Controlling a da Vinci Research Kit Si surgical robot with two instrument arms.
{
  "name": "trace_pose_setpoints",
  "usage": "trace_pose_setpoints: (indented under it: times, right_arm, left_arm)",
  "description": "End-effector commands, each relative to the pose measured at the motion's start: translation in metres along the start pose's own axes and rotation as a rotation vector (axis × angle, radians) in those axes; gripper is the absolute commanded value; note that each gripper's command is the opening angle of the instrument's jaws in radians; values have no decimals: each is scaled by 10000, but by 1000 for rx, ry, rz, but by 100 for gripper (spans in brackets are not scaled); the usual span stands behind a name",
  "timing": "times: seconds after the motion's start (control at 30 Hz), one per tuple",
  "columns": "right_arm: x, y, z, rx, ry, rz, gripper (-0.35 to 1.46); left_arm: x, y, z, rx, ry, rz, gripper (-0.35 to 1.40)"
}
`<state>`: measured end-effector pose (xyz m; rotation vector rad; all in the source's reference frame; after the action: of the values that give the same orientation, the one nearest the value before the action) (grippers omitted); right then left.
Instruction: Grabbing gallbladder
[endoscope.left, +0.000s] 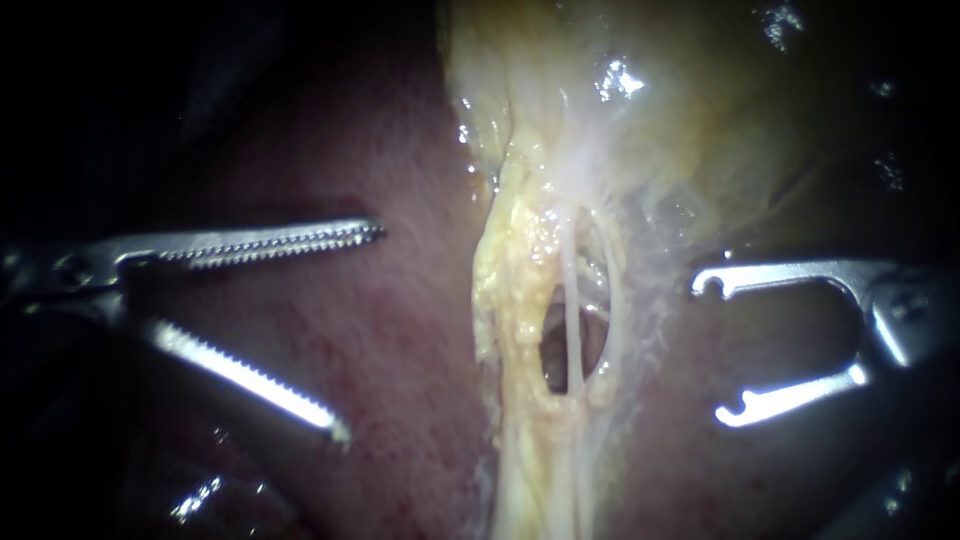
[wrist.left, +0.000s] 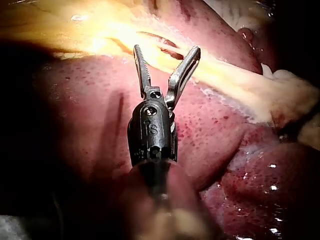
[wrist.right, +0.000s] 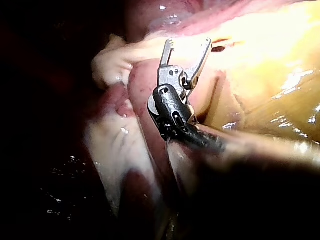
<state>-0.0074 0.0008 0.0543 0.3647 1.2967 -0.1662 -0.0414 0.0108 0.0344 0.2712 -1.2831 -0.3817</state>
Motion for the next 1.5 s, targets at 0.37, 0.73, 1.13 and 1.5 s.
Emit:
trace_pose_setpoints:
  times: [0.37,0.73,1.13,1.5]
  right_arm:
    - [-1,0,0,-1,0,1,59]
    - [-1,0,-1,-1,0,7,59]
    - [-1,0,-1,0,-1,12,59]
    - [-1,0,-1,0,-1,12,58]
  left_arm:
    - [3,24,23,-72,63,-103,59]
    - [13,40,75,-109,85,-143,42]
    - [32,49,86,-112,107,-155,30]
    - [43,64,80,-112,108,-166,-35]
